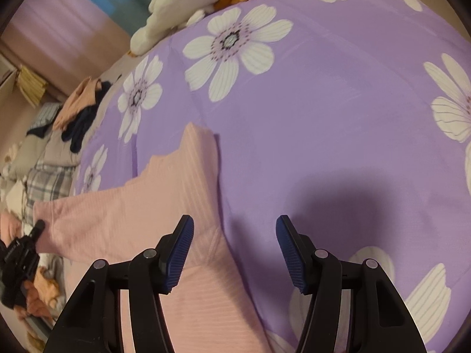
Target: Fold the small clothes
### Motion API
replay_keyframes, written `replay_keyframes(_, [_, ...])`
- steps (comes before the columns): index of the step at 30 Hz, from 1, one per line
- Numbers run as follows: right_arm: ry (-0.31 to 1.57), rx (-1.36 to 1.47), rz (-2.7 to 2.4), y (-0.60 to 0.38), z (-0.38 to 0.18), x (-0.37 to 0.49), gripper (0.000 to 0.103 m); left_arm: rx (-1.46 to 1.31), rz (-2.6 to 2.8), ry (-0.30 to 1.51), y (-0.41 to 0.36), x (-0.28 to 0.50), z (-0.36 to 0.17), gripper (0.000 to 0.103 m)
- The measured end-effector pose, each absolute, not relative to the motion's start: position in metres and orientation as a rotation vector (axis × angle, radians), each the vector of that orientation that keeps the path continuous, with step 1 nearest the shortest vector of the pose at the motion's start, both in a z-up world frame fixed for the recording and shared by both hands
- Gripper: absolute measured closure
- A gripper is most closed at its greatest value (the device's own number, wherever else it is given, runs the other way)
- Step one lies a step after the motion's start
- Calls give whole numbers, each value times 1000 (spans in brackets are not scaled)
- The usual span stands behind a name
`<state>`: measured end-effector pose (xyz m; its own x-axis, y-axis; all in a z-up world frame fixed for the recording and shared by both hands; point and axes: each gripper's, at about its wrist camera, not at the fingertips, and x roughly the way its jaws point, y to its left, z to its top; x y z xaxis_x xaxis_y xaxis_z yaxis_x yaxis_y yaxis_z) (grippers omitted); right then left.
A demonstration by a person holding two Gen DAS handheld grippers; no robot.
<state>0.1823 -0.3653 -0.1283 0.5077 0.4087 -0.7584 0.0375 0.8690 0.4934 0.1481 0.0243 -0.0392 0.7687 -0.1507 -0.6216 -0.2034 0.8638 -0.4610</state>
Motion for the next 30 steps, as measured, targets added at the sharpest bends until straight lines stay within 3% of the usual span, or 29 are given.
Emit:
replay_keyframes(3, [1034, 479, 250, -356, -133, 185, 44, -547, 57, 708, 33, 143, -44, 99])
replay_keyframes(12, [1078, 450, 275, -338, -148, 191, 61, -555, 137, 753, 60, 130, -69, 99])
replay_keyframes(30, [1116, 352, 246, -323, -158, 192, 65, -543, 227, 910, 87, 129, -136, 97])
